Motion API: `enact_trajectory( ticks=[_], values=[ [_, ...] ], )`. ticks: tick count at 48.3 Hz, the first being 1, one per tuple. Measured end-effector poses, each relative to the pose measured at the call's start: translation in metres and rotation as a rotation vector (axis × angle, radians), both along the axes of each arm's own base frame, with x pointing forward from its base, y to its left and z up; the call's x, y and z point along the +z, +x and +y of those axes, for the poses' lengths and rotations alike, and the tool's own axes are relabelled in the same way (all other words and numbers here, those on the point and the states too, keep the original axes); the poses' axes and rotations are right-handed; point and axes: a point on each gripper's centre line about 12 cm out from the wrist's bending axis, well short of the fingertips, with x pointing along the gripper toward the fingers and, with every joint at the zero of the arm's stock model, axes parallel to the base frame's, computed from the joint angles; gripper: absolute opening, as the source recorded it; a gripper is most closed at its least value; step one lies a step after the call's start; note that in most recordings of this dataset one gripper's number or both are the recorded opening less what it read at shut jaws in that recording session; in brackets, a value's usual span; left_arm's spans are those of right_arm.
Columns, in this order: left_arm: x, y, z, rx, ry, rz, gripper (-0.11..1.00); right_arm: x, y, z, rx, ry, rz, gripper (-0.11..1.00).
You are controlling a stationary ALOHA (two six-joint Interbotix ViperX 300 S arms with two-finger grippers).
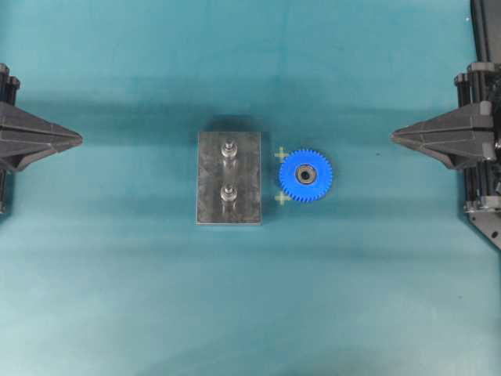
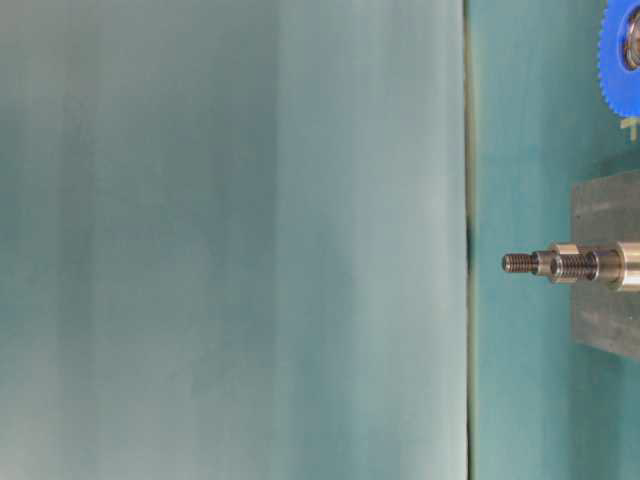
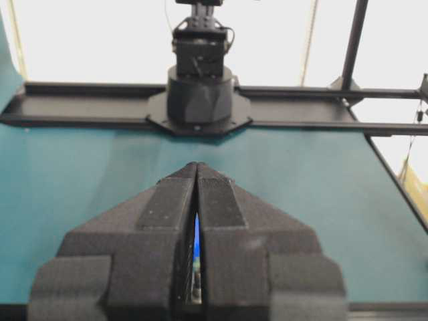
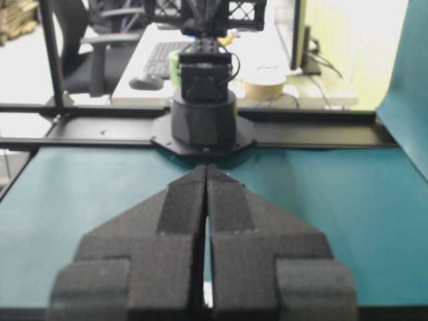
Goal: Fit the large gear onto the shaft.
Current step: 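Move the right gripper over the blue gear and lower around its hub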
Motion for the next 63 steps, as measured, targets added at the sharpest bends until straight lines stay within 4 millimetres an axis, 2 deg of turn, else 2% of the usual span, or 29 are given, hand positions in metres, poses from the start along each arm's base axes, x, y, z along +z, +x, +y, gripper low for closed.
enact_trajectory(
  ticks=[7, 12, 23, 33, 39, 48, 51, 54, 63],
  values=[
    [-0.014, 0.013, 0.002, 0.01, 0.01, 0.155, 0.0, -0.009, 0.002, -0.006, -0.03, 0.153, 0.096, 0.01],
    [-0.022, 0.024, 0.004, 0.017, 0.013, 0.264, 0.0, -0.023, 0.007, -0.012, -0.069, 0.252, 0.279, 0.01],
    [-0.028, 0.048, 0.006, 0.021, 0.031, 0.398, 0.0, -0.058, 0.019, -0.033, -0.179, 0.322, 0.681, 0.01],
    [-0.046, 0.068, 0.007, 0.011, 0.082, 0.573, 0.0, -0.087, 0.054, -0.049, -0.223, 0.341, 0.906, 0.01],
    [-0.045, 0.077, 0.008, 0.007, 0.096, 0.594, 0.0, -0.103, 0.074, -0.054, -0.225, 0.348, 1.026, 0.01],
    [-0.053, 0.081, 0.007, 0.004, 0.097, 0.626, 0.0, -0.128, 0.099, -0.058, -0.22, 0.367, 1.212, 0.02],
    [-0.055, 0.082, 0.008, 0.005, 0.097, 0.634, 0.0, -0.137, 0.106, -0.059, -0.216, 0.371, 1.274, 0.1],
    [-0.057, 0.082, 0.008, 0.004, 0.097, 0.639, 0.0, -0.143, 0.114, -0.061, -0.209, 0.369, 1.315, 0.24],
    [-0.057, 0.083, 0.008, 0.004, 0.097, 0.639, 0.0, -0.158, 0.136, -0.064, -0.203, 0.37, 1.367, 0.79]
  ],
)
